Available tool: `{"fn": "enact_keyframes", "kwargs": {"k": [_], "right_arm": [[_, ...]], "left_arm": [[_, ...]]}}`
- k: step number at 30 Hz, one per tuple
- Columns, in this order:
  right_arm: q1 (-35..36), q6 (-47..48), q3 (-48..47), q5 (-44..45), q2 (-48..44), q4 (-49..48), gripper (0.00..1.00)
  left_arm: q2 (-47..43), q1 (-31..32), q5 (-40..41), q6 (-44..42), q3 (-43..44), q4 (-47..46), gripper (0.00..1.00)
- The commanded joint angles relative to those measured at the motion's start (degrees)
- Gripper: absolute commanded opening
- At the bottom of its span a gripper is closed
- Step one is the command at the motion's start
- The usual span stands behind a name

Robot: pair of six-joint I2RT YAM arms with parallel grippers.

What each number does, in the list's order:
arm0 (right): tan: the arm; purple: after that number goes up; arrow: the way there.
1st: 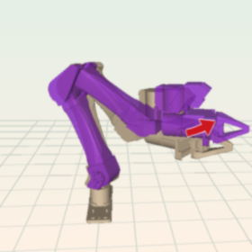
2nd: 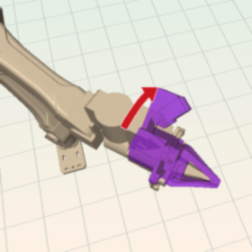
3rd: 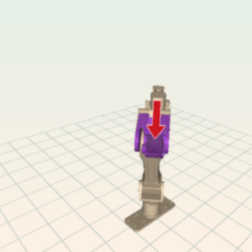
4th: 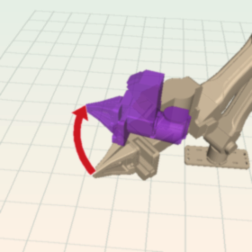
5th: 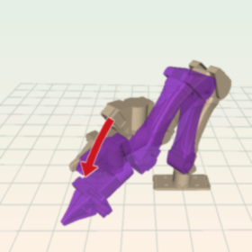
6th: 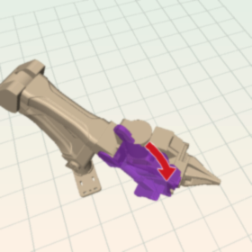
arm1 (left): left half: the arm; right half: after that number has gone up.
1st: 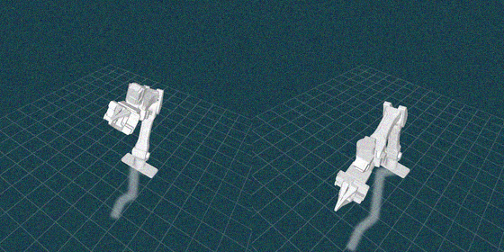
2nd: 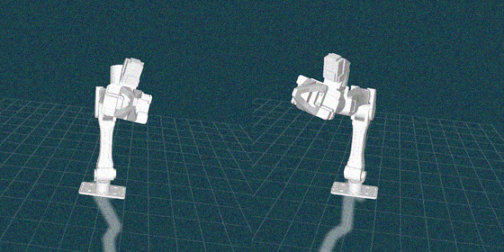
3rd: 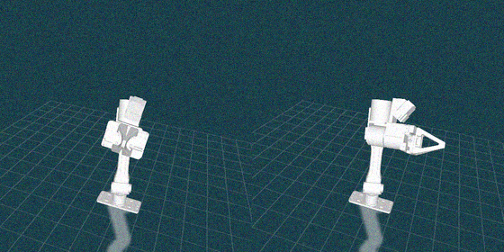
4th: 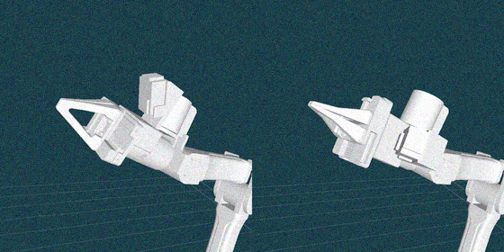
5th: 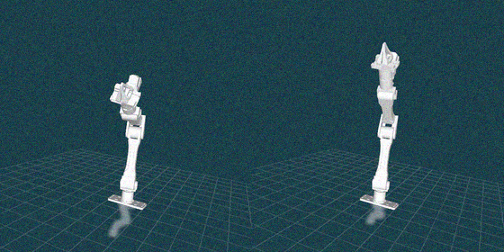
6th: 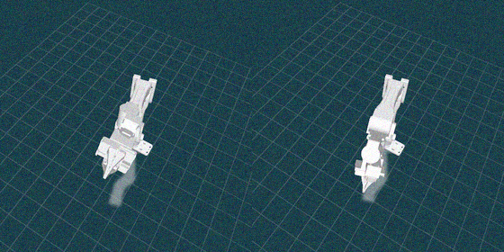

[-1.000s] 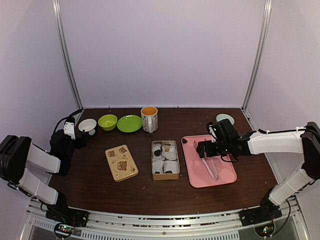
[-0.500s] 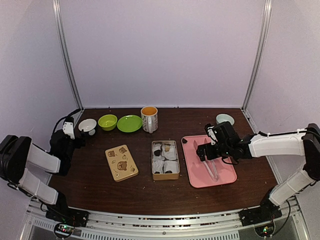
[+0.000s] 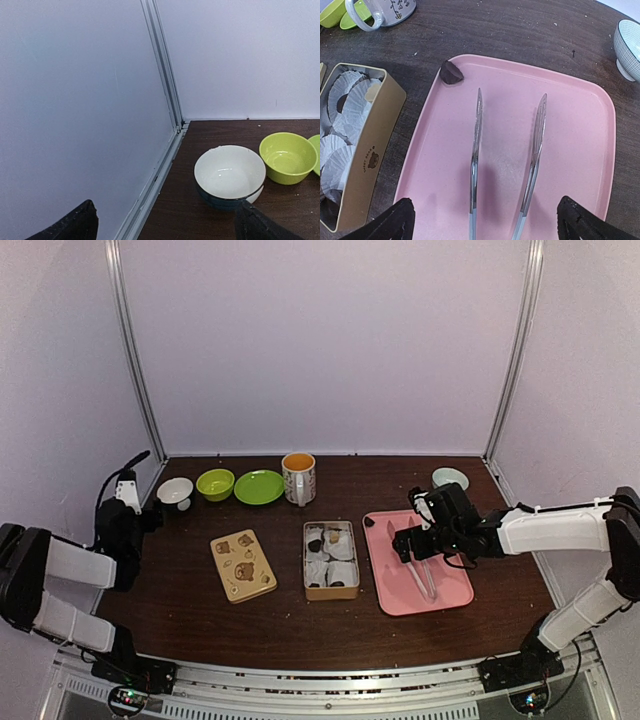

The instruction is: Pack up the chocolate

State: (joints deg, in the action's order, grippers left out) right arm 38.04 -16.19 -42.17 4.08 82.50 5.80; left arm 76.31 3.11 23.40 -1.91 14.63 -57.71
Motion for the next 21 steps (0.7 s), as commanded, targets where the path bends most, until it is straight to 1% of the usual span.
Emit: {"fn": "enact_keyframes", "kwargs": {"k": [1, 5, 7, 9, 12, 14, 18, 21], "right_arm": [[0.5, 1.7, -1.8, -0.6, -1.1, 0.4, 1.0], [1.5, 1.5, -3.6, -3.0, -3.1, 1.2, 1.0], [2.7, 0.5, -5.5, -4.6, -3.4, 1.2, 1.0], [4.4, -0.3, -8.1, -4.7, -2.8, 1.8, 1.0], [7.6, -1.1, -12.6, -4.6, -0.7, 3.9, 1.0], [9.8, -1.6, -15.3, -4.1, 0.6, 5.0, 1.0], [14.9, -2.0, -19.4, -2.5, 3.0, 6.7, 1.0], [17.7, -3.4, -21.8, -2.0, 4.8, 7.5, 1.0]], "left_arm": [[-9.6, 1.1, 2.4, 1.2, 4.6, 14.2, 0.98], [-17.6, 1.1, 1.8, 10.3, 10.6, 35.5, 0.98], [-20.6, 1.2, 1.3, 16.6, 12.8, 43.9, 0.98], [-23.3, 1.2, -1.4, 20.9, 14.2, 50.1, 0.98], [-27.5, 1.2, -5.2, 27.9, 14.8, 57.2, 0.98], [-30.0, 1.1, -8.7, 30.3, 14.2, 59.8, 0.98], [-32.6, 1.2, -20.1, 30.0, 13.3, 61.9, 0.98], [-30.2, 1.2, -23.7, 31.7, 15.6, 67.7, 0.98]]}}
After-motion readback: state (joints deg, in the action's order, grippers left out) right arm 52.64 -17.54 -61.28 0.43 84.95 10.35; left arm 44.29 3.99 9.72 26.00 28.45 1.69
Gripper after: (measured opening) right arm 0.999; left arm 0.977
